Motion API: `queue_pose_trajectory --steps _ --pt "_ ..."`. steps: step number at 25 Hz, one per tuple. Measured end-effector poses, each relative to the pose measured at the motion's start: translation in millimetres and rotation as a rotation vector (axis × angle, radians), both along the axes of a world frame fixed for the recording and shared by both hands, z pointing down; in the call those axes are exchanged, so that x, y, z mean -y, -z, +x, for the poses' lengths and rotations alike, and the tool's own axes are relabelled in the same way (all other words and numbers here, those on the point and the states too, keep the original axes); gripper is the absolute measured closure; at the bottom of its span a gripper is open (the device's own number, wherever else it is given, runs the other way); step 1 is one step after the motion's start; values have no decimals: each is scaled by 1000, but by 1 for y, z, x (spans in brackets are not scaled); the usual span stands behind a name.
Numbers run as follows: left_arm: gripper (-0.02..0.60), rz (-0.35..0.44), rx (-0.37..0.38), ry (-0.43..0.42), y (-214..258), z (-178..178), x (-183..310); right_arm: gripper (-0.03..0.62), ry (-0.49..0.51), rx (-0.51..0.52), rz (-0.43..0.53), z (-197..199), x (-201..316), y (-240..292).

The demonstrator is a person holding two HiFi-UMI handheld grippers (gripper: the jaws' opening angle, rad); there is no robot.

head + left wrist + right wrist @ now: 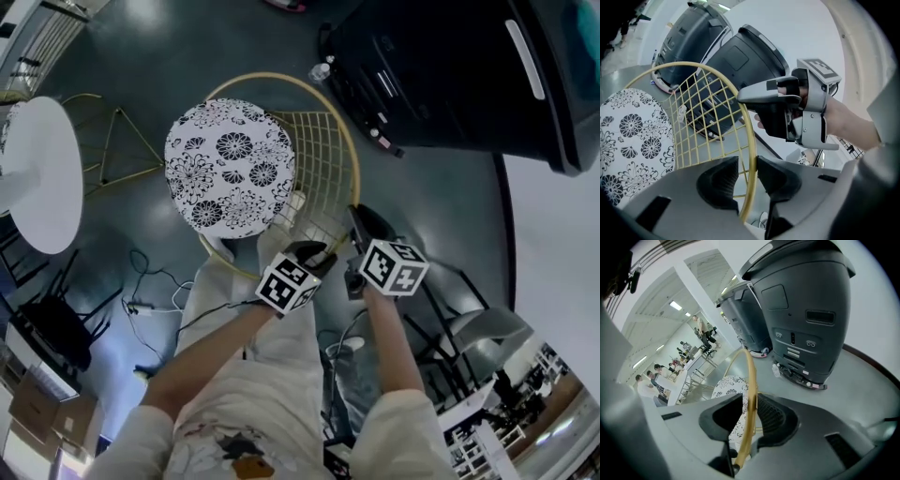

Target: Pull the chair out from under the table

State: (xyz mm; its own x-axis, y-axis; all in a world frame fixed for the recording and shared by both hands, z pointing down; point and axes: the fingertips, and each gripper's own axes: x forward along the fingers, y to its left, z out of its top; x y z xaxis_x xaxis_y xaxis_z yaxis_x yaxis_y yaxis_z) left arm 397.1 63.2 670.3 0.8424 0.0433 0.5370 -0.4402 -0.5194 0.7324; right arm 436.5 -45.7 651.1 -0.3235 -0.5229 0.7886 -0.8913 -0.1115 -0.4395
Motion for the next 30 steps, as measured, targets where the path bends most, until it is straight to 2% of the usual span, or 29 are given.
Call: queue_pose_trajectory --steps 8,15,18,22,26,30 --pt "472 92 2 65 54 -37 38 511 -66 -87 88 -7 9 56" --pt "475 171 0 142 111 -82 59 515 -6 -139 184 -62 11 110" --pt "494 198 0 210 139 -115 63 574 18 -104 201 -94 7 133" --pt "533 273 42 285 173 -172 62 579 71 -87 238 -135 -1 169" --pt "566 264 82 390 194 -226 66 582 136 -85 287 -176 -3 203" --pt "572 311 102 477 224 -275 70 582 241 -84 354 -230 -6 230"
